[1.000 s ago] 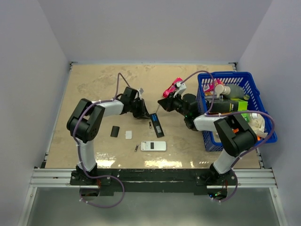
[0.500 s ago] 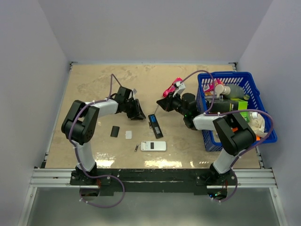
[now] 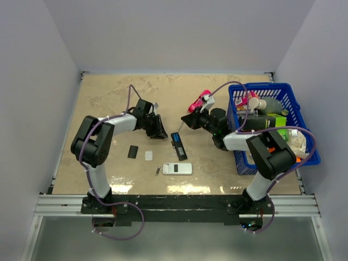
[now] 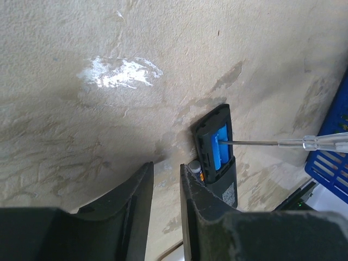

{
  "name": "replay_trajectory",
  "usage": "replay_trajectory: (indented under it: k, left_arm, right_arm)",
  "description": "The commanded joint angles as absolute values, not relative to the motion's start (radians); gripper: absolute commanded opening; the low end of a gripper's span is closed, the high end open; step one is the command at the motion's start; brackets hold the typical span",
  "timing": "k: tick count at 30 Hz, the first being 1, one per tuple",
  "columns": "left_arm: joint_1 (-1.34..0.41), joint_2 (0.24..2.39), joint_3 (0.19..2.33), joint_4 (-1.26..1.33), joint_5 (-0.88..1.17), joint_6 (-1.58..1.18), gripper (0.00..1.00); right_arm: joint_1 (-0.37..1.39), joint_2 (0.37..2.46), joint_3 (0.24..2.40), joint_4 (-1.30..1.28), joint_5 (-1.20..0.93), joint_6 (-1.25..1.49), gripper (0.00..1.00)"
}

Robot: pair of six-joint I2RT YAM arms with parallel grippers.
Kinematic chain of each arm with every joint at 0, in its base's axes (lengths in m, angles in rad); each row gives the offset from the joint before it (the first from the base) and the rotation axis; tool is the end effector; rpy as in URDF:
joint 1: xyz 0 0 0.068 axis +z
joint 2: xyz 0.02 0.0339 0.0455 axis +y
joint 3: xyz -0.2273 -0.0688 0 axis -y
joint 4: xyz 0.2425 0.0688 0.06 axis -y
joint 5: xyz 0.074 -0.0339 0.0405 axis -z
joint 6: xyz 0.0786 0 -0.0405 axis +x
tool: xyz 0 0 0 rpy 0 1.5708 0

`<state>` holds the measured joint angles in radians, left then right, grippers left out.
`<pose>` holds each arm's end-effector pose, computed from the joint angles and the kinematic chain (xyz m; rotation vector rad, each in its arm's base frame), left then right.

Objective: Unload the batteries from the remote control

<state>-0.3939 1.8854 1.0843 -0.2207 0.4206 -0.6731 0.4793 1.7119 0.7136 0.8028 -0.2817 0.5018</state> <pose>0.3370 -0.1748 0.0729 -0.2183 2.7375 -0.8964 0.3275 0.1948 0.1382 -0.1944 1.8500 0.9461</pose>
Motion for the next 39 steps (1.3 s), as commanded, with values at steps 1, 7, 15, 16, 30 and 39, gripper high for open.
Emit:
replay_trajectory:
  k: [1,7,15,16,30,39]
  left_arm:
    - [-0.388,1.928,1.098,-0.292,0.339,-0.611,0.30]
    - [-0.390,1.928,1.085,-0.236,0.402,-0.623,0.30]
    - [-0.391,1.927,1.098,-0.181,0.449,-0.621,0.34]
    - [-0.393,1.934,1.101,-0.173,0.451,-0.621,0.34]
    - [-0.402,1.991,1.111,-0.126,0.480,-0.621,0.32]
    - [-0.420,2.043,1.128,-0.179,0.417,-0.627,0.23]
  right_arm:
    - [0.495,1.743,0.678,0.638,-0.305,0.512,0.00]
    - [0.494,1.743,0.672,0.647,-0.307,0.512,0.00]
    - [0.489,1.747,0.666,0.653,-0.316,0.491,0.00]
    - [0.489,1.750,0.666,0.655,-0.316,0.491,0.00]
    - [0.485,1.766,0.653,0.669,-0.311,0.491,0.00]
    - [0.451,1.785,0.620,0.741,-0.339,0.528,0.00]
